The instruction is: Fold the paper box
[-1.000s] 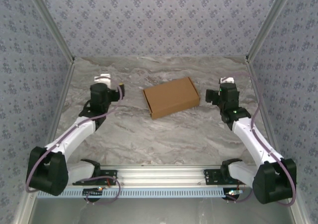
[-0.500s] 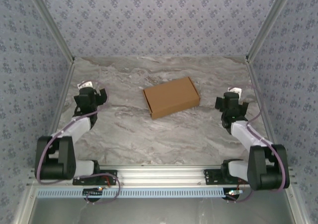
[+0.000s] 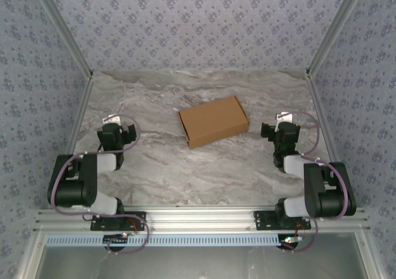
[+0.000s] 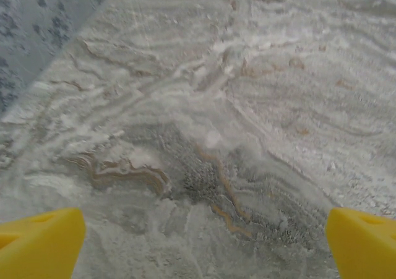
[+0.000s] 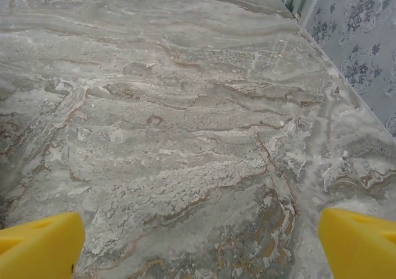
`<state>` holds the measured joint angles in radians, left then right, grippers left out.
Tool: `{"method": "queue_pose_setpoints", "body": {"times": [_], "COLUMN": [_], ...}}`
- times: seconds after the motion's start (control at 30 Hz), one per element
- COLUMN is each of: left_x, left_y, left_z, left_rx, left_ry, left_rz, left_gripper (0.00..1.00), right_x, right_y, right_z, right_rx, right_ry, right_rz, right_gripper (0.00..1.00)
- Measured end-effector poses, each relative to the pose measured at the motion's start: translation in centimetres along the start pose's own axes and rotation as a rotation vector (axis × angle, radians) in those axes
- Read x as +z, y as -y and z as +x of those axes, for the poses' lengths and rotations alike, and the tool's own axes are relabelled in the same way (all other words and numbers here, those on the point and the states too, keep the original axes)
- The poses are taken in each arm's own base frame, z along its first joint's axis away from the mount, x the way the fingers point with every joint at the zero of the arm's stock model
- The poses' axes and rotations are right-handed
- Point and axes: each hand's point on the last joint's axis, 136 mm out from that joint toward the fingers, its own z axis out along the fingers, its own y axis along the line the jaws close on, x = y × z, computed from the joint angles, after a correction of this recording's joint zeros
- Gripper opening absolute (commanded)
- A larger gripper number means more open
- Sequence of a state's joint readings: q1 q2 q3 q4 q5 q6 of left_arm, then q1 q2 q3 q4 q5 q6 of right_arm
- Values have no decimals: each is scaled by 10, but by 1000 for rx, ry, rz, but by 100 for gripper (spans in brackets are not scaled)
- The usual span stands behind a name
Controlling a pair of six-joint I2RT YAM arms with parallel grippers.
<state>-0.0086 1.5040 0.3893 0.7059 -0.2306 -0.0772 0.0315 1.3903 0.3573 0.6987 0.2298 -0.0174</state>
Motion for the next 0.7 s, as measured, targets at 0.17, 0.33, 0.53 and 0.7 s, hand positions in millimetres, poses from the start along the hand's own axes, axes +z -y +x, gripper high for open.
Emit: {"method": "queue_pose_setpoints", "body": {"times": [0.17, 0.33, 0.53, 0.7], "left_x": [4, 4, 4, 4], "left_y": [3, 4, 5, 5], "left_z": [-2, -10, -13, -13], "left_rx": [5, 4, 2, 2], "left_ry": [24, 56, 66, 67], "left_rz": [14, 16, 20, 20], "left_gripper": [99, 99, 99, 99], "right_x": [9, 16, 18, 17], "right_y": [-8, -5, -5, -6], "right_z": [25, 19, 14, 14], "right_rx": [-7, 11, 18, 18], "right_ry": [-29, -23, -12, -12], "right_rz": [-36, -51, -62, -71], "right_gripper": [99, 99, 99, 99]}}
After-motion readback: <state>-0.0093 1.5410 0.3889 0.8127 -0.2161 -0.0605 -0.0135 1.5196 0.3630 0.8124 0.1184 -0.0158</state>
